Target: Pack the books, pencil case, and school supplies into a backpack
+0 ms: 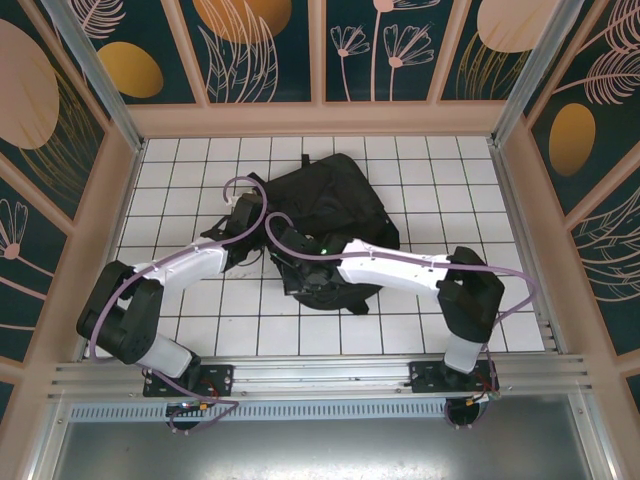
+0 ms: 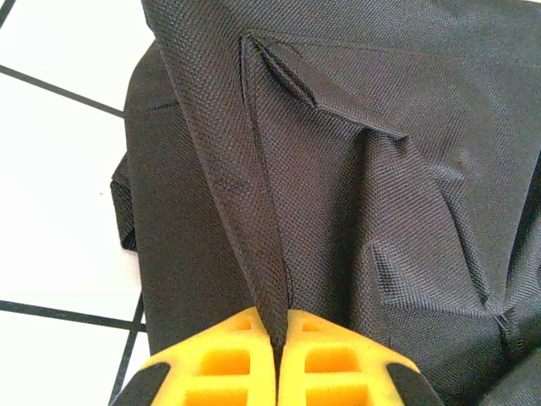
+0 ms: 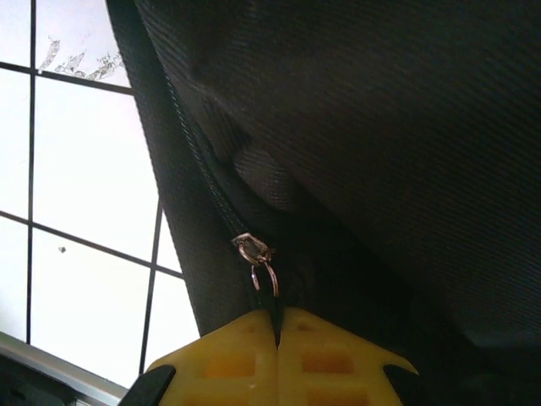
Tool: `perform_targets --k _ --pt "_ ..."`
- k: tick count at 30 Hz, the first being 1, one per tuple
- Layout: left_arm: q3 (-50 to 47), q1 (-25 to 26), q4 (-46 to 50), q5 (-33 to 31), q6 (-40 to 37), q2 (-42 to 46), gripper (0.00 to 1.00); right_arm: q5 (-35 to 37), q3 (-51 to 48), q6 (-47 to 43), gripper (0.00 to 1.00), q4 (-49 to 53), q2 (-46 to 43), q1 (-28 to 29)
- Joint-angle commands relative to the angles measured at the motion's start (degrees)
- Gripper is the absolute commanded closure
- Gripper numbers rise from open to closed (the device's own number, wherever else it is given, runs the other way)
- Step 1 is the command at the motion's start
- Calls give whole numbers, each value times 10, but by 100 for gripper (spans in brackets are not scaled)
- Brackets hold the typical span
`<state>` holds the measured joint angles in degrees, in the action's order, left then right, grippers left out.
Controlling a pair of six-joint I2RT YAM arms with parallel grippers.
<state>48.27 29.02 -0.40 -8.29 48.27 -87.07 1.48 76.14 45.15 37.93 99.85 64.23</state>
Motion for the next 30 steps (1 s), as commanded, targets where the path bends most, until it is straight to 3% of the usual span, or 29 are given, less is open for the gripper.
perform_targets --k 1,7,14,18,22,24,26,30 --pt "21 -12 -16 -67 -2 -8 100 -28 -31 -6 100 85 -40 14" --pt "22 -13 -6 -81 -18 -7 100 -37 -60 -60 100 97 -76 1" --pt "54 -16 17 -65 -37 -15 100 -182 -93 -109 100 9 -129 -29" --pt "93 -16 63 -43 -46 15 51 -213 -67 -73 100 -41 -112 -60" --pt "122 -20 158 -96 -27 74 24 -260 -44 -21 100 -118 -81 -100" --pt "127 -35 203 -88 -14 102 20 -270 -14 -9 100 -139 -53 -112" --pt "105 -58 209 -39 -2 128 20 -276 26 -4 100 -147 -23 -118" --pt "35 -74 193 27 16 179 27 -294 108 7 100 -155 43 -120"
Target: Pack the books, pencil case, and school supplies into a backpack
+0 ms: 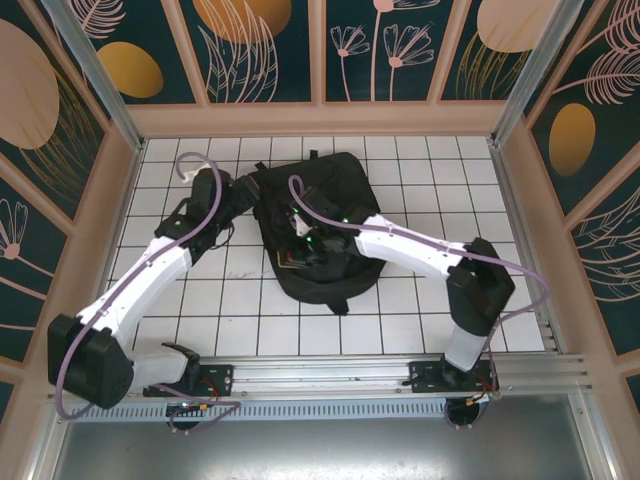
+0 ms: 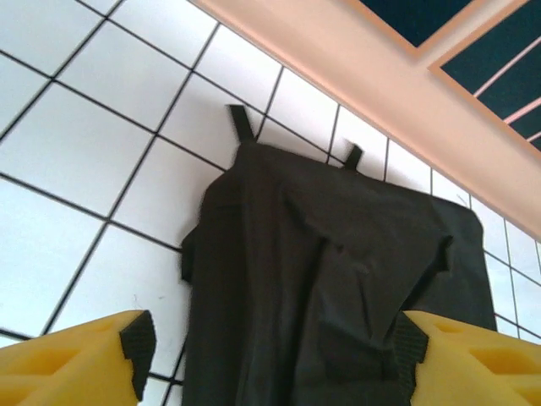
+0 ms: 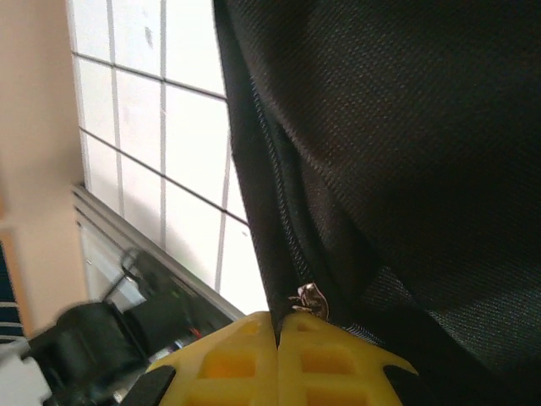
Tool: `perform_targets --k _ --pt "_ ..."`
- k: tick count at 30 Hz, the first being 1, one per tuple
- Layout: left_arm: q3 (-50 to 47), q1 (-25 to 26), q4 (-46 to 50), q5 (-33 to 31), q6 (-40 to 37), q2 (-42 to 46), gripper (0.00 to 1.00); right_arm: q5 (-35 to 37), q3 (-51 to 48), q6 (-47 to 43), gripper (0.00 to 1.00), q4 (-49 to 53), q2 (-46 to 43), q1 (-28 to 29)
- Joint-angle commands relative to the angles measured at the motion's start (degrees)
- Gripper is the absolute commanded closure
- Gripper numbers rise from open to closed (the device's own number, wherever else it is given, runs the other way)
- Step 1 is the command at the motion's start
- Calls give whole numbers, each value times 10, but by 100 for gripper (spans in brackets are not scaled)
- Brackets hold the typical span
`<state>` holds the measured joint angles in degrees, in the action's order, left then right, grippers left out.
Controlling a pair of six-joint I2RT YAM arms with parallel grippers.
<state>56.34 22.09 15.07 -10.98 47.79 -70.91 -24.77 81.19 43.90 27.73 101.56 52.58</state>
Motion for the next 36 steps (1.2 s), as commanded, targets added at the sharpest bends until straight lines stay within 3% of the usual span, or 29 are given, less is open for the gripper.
perform_targets --k 1,8,17,23,29,36 --pt "-59 -5 31 68 27 27 28 -38 74 21 100 -52 40 -3" --pt "-129 -5 -32 158 55 30 39 -45 77 26 100 -69 69 -1" --pt "-145 -5 -120 198 73 -30 45 -58 23 38 100 -108 52 5" --pt "-139 -5 -126 167 70 -19 51 -62 5 41 100 -121 46 6" --pt "-147 -5 -128 160 67 -36 83 -57 4 42 100 -116 42 4" --pt "-160 -5 -117 141 52 -23 83 -53 -1 36 100 -105 35 1"
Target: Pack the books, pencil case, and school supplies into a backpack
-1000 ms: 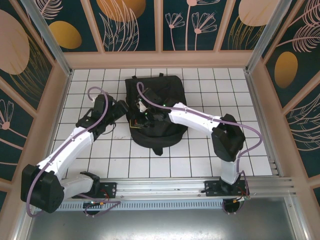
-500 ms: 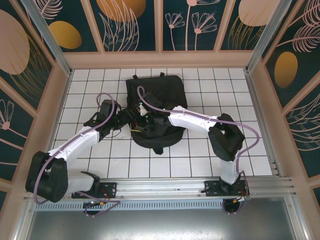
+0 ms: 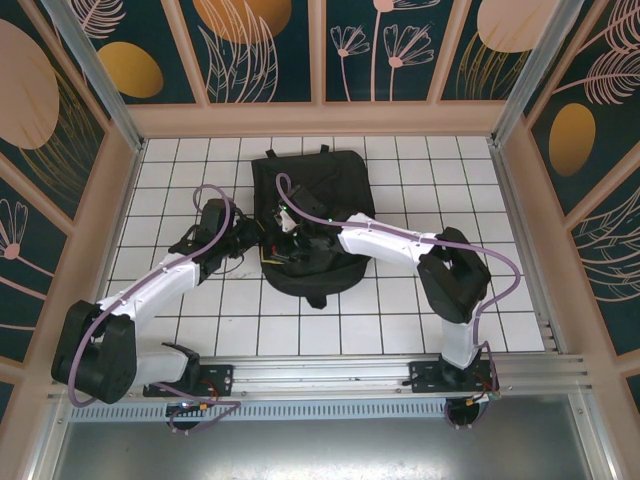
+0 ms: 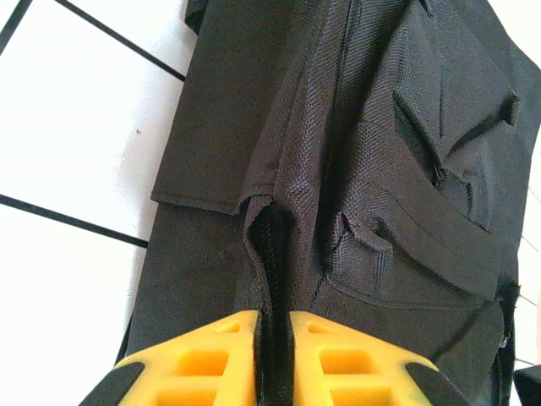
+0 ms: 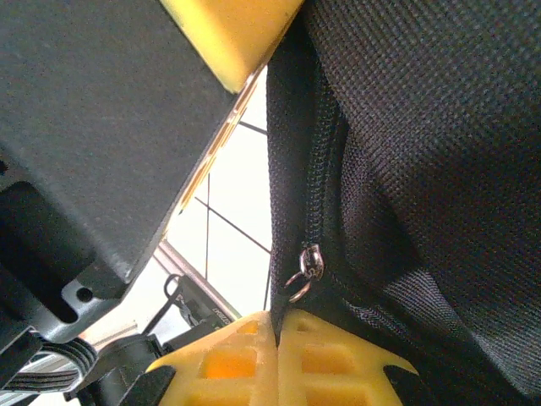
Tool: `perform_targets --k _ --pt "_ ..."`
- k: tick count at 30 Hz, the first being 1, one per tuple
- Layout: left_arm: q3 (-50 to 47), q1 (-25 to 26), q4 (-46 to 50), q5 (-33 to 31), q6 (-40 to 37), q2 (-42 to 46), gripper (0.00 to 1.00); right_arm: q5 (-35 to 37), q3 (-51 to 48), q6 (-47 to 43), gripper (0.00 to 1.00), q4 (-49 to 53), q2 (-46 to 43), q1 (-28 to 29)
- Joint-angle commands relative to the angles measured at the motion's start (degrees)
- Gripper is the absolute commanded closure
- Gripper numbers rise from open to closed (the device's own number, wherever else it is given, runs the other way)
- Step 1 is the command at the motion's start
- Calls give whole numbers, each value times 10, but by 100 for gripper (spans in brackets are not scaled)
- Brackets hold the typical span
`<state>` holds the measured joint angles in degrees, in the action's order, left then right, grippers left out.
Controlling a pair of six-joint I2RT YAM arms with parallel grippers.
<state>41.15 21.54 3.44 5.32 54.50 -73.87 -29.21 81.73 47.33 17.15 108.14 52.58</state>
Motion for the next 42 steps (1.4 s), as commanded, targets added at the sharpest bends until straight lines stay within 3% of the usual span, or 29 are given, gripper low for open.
perform_targets --k 1,8,18,33,36,39,42 --pt "-6 1 5 -27 -17 7 83 -9 -6 3 100 0 -31 1" --pt "-14 0 12 -42 -14 19 83 -7 -11 4 100 1 -38 1" --pt "-34 -1 8 -39 -12 45 74 -6 -19 5 100 -1 -40 0" --pt "-19 -1 -54 12 -4 -17 66 -28 -19 4 100 -12 -32 11" --pt "-14 -1 -63 8 -6 -32 77 -30 -16 3 100 -9 -27 13" --pt "-1 -1 -53 -14 -19 -43 100 -29 -13 1 100 5 -25 13" --pt "14 -1 -30 -58 -32 -43 100 -28 -14 -3 100 32 -26 13"
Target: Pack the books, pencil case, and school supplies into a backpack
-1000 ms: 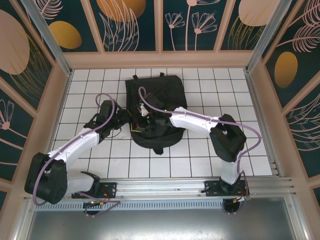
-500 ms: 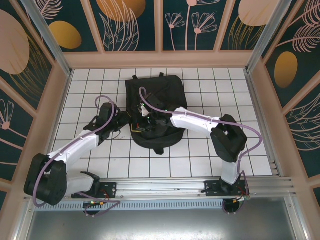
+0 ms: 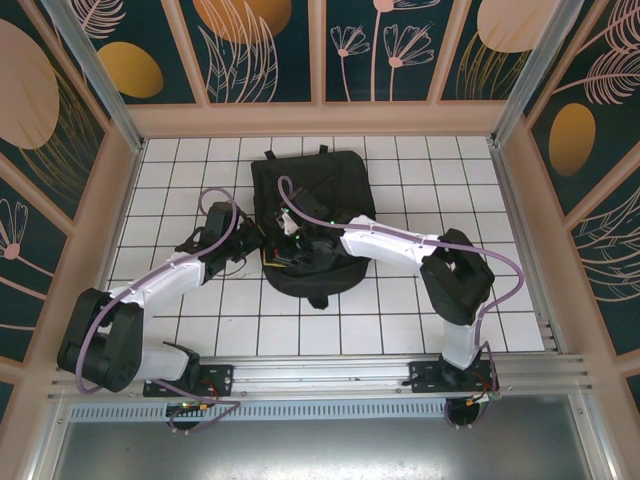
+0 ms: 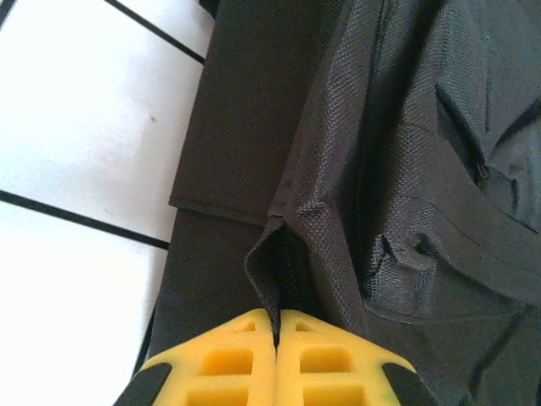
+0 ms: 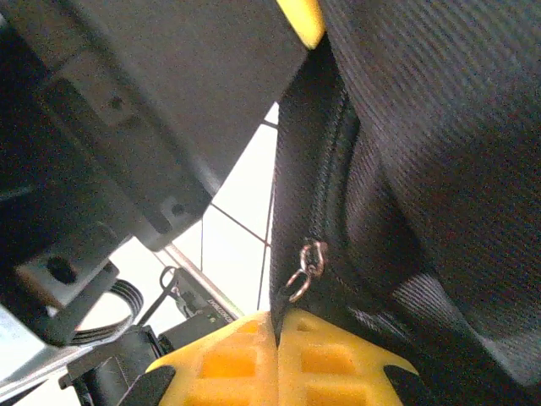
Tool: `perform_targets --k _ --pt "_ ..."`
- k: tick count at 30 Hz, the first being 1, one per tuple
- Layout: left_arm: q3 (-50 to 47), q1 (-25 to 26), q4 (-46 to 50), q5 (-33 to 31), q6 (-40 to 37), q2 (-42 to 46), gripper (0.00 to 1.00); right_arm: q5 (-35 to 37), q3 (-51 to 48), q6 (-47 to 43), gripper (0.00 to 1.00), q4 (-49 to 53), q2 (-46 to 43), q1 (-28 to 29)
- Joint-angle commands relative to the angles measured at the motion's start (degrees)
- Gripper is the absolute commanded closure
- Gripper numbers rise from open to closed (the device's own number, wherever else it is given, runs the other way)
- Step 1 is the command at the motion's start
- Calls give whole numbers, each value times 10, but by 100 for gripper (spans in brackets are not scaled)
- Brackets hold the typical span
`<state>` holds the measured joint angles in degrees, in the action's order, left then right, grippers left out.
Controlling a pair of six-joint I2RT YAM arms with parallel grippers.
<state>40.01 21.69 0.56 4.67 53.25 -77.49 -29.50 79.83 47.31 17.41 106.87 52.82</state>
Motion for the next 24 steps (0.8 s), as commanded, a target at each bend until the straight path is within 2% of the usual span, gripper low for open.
perform_targets --k 1,10,24 --pt "29 -2 7 -66 -23 -6 100 -25 3 -6 100 39 -15 11" --pt "36 -2 33 -133 -37 4 100 -26 -27 -63 100 129 -39 14" --pt "43 -7 46 -148 -47 7 100 19 -72 -187 100 260 -105 -9"
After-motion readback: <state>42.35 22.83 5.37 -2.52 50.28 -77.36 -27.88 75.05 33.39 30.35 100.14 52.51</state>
